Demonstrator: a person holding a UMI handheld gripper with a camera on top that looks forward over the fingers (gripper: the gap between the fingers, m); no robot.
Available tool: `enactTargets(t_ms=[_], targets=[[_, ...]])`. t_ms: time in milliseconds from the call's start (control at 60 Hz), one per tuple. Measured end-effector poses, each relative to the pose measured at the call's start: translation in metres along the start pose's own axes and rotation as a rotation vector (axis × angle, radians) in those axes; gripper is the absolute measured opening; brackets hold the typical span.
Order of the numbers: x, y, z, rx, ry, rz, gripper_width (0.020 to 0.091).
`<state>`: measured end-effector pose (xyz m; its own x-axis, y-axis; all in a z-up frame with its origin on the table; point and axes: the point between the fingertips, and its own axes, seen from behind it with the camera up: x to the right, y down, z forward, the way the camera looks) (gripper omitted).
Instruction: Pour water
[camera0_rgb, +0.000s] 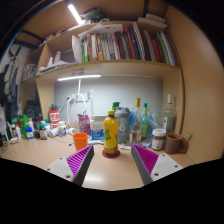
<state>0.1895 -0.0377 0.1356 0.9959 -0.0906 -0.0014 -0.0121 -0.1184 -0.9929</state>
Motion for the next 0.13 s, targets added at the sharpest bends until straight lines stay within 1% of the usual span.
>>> enactTargets(t_ms=[133], targets=[[-0.005,-0.002,-0.048,0.014,0.016,-0.005,0.083]])
